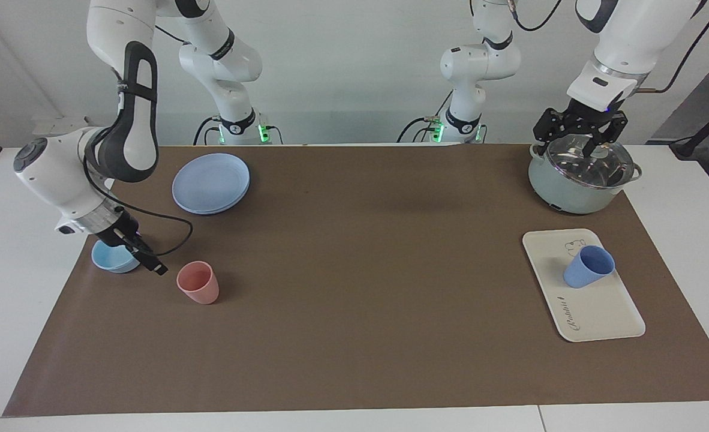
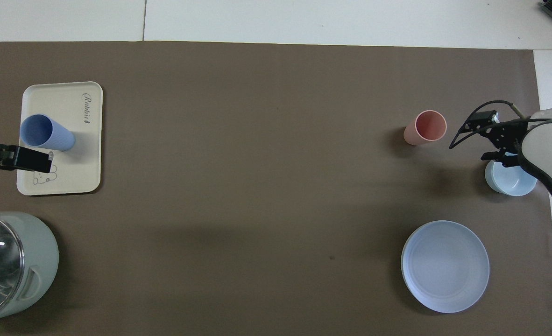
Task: Place cup on tray
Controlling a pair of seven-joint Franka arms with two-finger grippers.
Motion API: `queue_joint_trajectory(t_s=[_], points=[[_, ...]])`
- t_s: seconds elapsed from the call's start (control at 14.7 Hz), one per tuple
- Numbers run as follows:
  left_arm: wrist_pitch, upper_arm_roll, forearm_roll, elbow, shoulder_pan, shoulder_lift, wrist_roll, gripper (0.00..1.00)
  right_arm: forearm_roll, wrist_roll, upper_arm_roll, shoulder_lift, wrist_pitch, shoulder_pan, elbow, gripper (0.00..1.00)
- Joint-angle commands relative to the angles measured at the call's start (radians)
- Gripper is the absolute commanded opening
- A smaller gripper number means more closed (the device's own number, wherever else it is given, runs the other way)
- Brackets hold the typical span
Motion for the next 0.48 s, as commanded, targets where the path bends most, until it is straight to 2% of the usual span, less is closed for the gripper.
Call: queue_joint_trajectory(t_s=[0.0,0.14,0.2,0.27,0.41], points=[[-0.017,0.002,-0.015,-0.009,-0.005,-0.008,0.012,1.0,-0.089,-0.053,0.014,-0.066,-0.087,0.005,-0.017,0.99],[-0.017,0.099,-0.015,-0.01,-0.107,-0.008,0.012,1.0,-0.103,-0.142,0.02,-0.095,-0.129,0.046,-0.017,0.99],[-0.017,0.135,-0.015,-0.01,-0.126,-0.009,0.013,1.0,-0.105,-0.174,0.022,-0.123,-0.139,0.056,-0.018,0.99],[-0.017,0.131,-0.015,-0.015,-0.111,-0.011,0.013,1.0,-0.106,-0.199,0.025,-0.154,-0.159,0.066,-0.011,0.99],[-0.02,0.03,-0.015,-0.019,-0.01,-0.011,0.027,1.0,-0.13,-0.194,0.025,-0.197,-0.207,0.15,0.002,1.0]])
